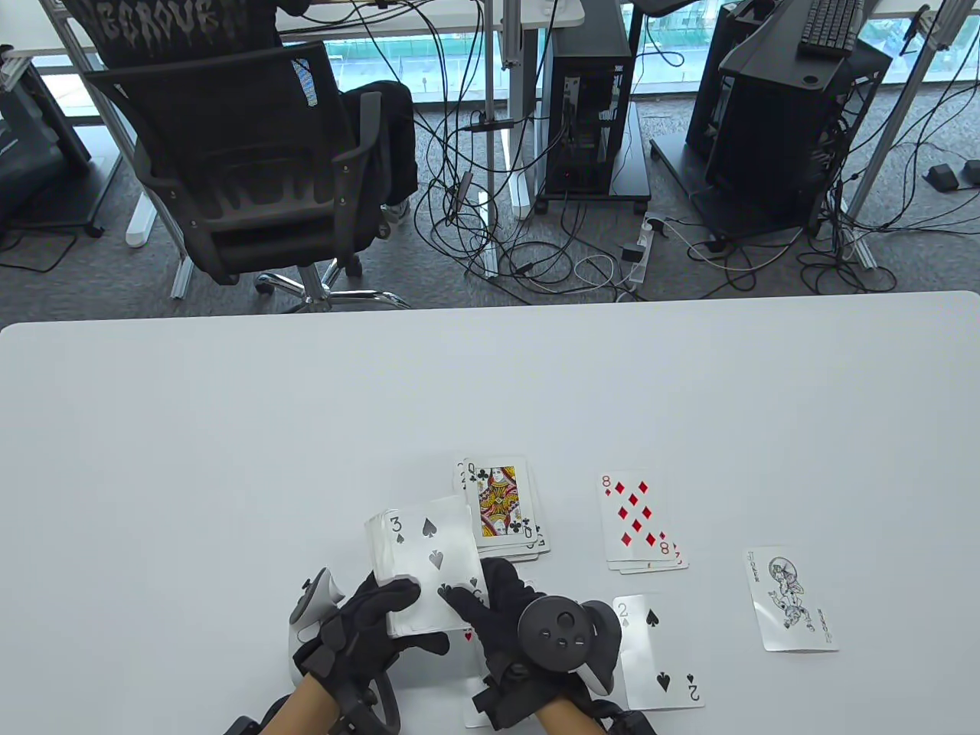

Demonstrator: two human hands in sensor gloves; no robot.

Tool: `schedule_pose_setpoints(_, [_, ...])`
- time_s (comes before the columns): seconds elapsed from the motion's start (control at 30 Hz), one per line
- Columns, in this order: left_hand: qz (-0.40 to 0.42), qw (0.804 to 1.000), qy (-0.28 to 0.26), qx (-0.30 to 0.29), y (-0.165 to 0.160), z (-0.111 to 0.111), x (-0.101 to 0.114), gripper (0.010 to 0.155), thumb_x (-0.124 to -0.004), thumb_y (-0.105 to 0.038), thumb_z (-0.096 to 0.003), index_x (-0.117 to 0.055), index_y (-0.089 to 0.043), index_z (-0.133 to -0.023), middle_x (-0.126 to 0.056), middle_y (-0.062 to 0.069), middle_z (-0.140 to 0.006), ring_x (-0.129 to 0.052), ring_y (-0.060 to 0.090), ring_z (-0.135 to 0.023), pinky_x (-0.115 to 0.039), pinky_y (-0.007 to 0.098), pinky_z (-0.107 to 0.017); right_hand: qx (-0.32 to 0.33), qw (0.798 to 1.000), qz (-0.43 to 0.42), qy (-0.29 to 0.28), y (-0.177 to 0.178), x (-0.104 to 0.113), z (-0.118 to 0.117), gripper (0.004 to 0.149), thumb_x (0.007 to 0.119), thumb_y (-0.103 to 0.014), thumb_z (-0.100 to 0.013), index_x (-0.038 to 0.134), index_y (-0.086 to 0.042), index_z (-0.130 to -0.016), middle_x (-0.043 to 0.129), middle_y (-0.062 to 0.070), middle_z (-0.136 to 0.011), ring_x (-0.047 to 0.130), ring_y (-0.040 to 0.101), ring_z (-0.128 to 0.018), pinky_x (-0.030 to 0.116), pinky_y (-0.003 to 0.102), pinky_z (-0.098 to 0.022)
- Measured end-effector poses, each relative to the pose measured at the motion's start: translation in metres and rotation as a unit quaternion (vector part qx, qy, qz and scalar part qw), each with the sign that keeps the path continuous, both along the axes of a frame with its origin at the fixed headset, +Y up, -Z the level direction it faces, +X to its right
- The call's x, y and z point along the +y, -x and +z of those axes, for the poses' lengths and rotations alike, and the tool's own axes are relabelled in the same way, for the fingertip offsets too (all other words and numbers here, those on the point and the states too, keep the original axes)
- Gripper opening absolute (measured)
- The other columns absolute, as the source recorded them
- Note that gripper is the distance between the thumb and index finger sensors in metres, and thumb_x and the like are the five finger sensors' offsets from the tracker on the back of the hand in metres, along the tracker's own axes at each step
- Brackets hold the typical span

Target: Playing card suit sorting

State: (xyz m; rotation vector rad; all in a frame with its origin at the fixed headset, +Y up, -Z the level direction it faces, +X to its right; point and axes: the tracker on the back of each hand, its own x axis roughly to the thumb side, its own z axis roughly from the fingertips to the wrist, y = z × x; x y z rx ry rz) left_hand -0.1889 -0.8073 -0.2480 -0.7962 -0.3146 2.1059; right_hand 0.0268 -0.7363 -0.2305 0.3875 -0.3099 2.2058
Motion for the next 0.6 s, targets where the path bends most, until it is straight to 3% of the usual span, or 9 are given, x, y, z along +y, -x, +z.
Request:
schedule_pose_setpoints(0.4, [0.006, 1.0, -0.004, -0.004, -0.0008, -0.0007, 0.0014, 0.054, -0.071, -0.042, -0.0611, -0.042, -0.036, -0.107, -0.056, -0.006, -0.113, -0.072, 0.029, -0.1, -0.083, 0.042, -0.055, 0.009, 0.998, -0.053, 0.017, -0.0047, -0.0033, -0.0019, 0.04, 0.065, -0.023, -0.052, 0.068, 0.009, -0.076, 0.092, 0.003, -0.041, 0.1, 0.022, -0.032, 0.089, 0.042, -0.028])
schedule_pose_setpoints(0.6, [0.003, 1.0, -0.005, 0.001, -0.0005, -0.001, 0.002, 0.053, -0.07, -0.041, -0.0609, -0.043, -0.037, -0.106, -0.057, -0.006, -0.112, -0.072, 0.028, -0.1, -0.083, 0.042, -0.055, -0.023, 0.999, 0.007, -0.025, -0.0104, 0.004, -0.0026, 0.04, 0.064, -0.023, -0.053, 0.07, 0.008, -0.076, 0.093, 0.005, -0.041, 0.1, 0.024, -0.032, 0.088, 0.044, -0.028])
